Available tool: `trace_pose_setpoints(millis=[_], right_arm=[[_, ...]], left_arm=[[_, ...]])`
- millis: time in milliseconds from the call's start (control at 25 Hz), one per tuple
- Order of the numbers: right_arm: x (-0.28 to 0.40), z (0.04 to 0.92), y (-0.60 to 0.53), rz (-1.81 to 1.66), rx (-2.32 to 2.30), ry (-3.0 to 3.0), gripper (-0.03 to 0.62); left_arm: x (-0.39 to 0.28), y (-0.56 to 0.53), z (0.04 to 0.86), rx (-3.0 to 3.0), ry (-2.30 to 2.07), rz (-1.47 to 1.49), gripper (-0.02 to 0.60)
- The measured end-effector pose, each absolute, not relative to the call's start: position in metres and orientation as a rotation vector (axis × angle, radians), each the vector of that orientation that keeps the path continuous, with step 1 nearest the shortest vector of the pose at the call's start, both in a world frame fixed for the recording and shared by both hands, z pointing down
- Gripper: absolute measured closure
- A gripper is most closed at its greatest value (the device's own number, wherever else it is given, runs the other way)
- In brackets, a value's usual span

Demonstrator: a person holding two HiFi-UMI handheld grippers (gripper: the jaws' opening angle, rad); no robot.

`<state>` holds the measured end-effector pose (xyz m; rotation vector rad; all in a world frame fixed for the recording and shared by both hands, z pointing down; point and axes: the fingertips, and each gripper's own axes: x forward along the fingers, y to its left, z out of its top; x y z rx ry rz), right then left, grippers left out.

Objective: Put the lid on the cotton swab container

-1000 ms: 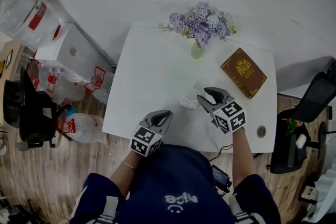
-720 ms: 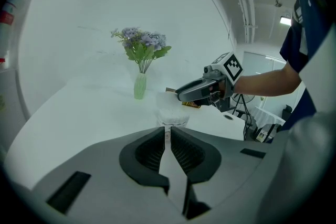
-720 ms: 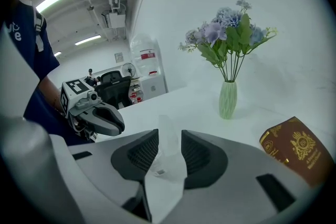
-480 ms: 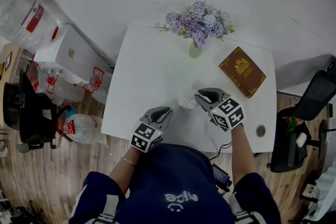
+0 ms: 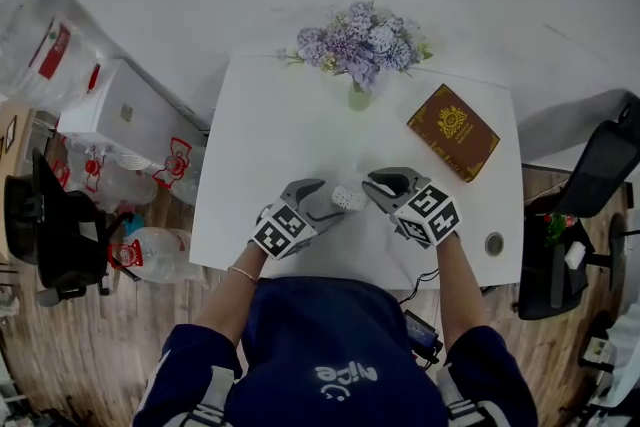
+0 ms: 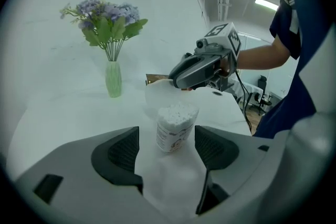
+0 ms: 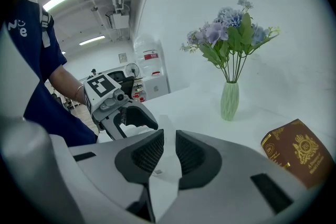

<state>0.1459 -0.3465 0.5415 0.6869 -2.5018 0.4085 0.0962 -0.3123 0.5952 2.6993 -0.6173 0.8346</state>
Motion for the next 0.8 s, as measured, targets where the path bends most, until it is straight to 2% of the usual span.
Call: trace_pose_setpoints(millis=[160, 240, 280, 800], right_arm=[[0.147, 0.541, -0.348, 0.449, 0.686, -2.517, 0.499], [0.148, 0.541, -0.348, 0.464, 0.691, -2.523, 0.499], [0.150, 0.541, -0.349, 0.467, 0.696, -2.525, 0.499], [0.141, 0.530, -0.326, 0.434, 0.682, -2.545, 0.499]], left_arm=[[0.111, -0.313, 0.600, 2.740, -0.499, 0.912, 0.249], [0.117, -0.312, 0.599, 2.755, -0.470, 0.912, 0.305], [0.119, -0.312, 0.599, 2.758, -0.465, 0.911, 0.313], [0.120, -0.312, 0.600, 2.751, -0.501, 0.933, 0.314]])
